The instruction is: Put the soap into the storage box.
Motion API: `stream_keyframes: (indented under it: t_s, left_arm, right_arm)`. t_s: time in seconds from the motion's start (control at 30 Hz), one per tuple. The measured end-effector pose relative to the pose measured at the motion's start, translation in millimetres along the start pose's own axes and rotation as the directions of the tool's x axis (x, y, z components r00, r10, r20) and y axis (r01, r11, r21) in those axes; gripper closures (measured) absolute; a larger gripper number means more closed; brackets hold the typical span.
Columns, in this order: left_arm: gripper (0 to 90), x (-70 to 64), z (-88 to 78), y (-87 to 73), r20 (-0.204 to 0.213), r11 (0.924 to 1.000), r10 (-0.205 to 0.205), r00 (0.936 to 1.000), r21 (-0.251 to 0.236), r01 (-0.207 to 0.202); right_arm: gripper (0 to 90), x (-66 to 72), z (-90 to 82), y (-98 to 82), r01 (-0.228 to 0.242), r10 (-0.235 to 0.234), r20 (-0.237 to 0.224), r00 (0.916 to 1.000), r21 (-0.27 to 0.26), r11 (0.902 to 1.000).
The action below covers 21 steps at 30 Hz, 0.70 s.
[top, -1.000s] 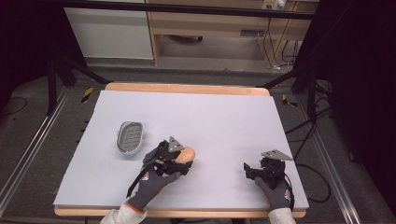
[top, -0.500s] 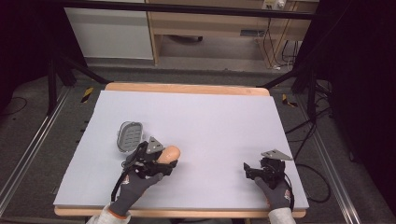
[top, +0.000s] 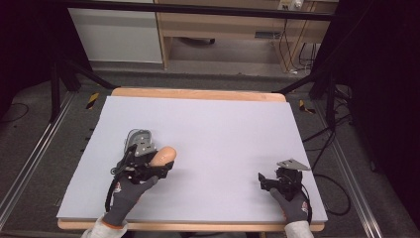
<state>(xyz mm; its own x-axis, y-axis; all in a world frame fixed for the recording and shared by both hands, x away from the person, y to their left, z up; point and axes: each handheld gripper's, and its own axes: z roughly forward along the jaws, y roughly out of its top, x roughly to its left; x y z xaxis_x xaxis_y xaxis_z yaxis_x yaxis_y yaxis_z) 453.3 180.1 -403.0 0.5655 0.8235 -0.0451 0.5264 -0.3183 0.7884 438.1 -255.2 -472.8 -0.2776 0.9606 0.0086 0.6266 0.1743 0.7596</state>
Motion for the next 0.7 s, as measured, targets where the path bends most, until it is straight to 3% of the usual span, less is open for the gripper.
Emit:
stream_keyframes:
  t_s: [0.4,0.7]
  left_arm:
    - [31.9,30.7,-3.7,7.1,-0.054,0.9978,-0.060,0.9967,-0.030,0.059]
    - [31.8,51.8,-4.6,16.6,-0.095,0.9956,-0.084,0.9919,-0.049,0.080]
  right_arm:
    - [7.3,1.1,0.8,0.7,0.003,-0.003,0.006,1.0000,0.004,1.0000]
    - [7.2,0.8,1.2,0.8,0.002,-0.002,0.004,1.0000,0.003,1.0000]
